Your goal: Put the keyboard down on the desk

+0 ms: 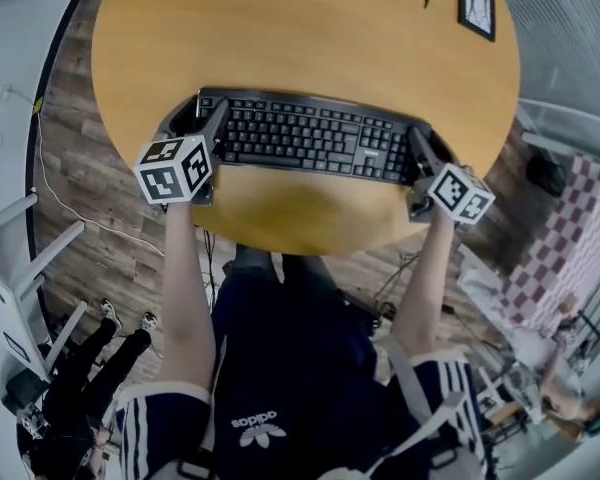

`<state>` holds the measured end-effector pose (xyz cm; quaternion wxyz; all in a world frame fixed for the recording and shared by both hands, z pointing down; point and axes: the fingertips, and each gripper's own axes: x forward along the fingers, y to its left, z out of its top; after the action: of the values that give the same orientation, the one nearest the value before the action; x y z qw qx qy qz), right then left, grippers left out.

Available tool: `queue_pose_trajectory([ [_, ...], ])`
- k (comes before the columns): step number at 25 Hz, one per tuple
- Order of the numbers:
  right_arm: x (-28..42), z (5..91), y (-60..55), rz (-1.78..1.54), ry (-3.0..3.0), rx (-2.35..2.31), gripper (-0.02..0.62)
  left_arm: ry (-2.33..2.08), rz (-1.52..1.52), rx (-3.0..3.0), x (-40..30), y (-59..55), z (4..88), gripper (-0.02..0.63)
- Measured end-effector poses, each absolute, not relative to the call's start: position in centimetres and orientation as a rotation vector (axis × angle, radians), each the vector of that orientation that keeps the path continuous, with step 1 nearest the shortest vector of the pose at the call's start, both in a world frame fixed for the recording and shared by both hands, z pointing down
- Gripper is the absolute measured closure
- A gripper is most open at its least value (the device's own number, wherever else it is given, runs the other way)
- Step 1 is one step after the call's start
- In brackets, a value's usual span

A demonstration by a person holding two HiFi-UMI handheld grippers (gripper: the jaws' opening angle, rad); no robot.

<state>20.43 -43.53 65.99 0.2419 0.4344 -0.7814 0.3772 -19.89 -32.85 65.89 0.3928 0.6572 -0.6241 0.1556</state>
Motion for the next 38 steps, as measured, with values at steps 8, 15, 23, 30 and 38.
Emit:
queue_pose_trajectory([
  [8, 20.7, 66.0, -43.3, 0.937, -2.106, 1.243, 0.411, -1.612, 0.412, 1.681, -20.1, -32.6, 65.1, 0.382],
  [15, 18.9, 59.6, -43.8, 0.742, -2.220, 1.371, 0.478, -1.740, 0.363, 1.831, -20.5, -34.0, 58.1, 0.392],
  [23, 13.9, 44.3, -42.1, 0.515, -2.555, 1.433, 0.588, -1.908, 0.233, 2.117, -18.9, -34.6, 43.3, 0.601],
  [30, 12.2, 32.7, -36.0, 0.285, -2.743, 1.451, 0.591, -1.965, 0.069, 2.267, -17.5, -30.0, 32.7, 0.603],
  [38, 13.5, 27.1, -28.0, 0.189, -2.817, 1.518, 0.591, -2.089, -0.092, 2.300, -16.9, -24.2, 25.7, 0.604],
])
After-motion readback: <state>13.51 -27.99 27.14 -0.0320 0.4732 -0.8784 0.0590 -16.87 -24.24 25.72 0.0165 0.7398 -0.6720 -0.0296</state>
